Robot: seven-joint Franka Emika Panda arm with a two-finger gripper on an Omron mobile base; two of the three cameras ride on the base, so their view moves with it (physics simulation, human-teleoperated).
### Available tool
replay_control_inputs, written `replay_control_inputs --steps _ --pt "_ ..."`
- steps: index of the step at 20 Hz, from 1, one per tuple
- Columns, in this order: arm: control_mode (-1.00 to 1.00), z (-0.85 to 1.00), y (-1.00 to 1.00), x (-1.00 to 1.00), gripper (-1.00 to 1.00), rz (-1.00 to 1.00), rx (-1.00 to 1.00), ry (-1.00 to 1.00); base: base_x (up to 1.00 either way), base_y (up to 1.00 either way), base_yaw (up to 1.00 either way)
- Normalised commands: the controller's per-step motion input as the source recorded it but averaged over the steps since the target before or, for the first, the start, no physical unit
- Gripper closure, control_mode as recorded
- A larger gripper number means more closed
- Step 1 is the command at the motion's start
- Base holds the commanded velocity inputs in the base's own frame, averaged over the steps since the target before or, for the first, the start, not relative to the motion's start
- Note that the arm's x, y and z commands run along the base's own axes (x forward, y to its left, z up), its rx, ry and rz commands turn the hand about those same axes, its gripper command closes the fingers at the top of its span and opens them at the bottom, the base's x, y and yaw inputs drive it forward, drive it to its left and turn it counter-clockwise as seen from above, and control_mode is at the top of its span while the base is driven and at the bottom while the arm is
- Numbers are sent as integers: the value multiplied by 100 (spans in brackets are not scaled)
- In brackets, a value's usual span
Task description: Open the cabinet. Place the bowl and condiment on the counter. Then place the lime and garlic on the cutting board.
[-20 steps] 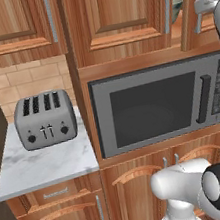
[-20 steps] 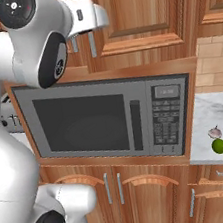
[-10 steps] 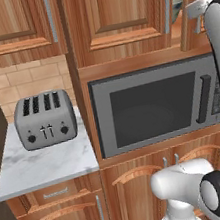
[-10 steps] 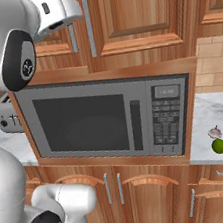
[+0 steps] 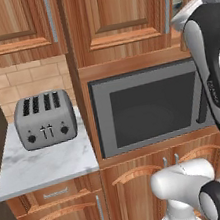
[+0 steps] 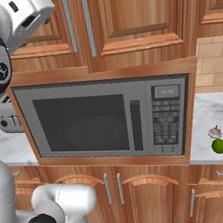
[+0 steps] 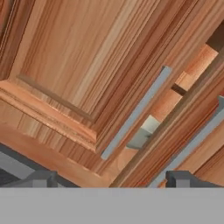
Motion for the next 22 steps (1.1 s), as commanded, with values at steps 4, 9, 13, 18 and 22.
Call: replay_control_inputs --steps 4,9,13,18,22 --pt "-100 -24 13 34 -100 -4 -16 2 0 0 0" --pt "-100 -16 0 25 -100 -5 -12 0 0 0 0" --pt "-100 -2 0 20 -100 -4 -10 2 0 0 0" --pt "-100 -1 -2 25 -100 -4 -7 5 0 0 0" --pt "-100 -4 -4 26 -100 -1 -6 4 0 0 0"
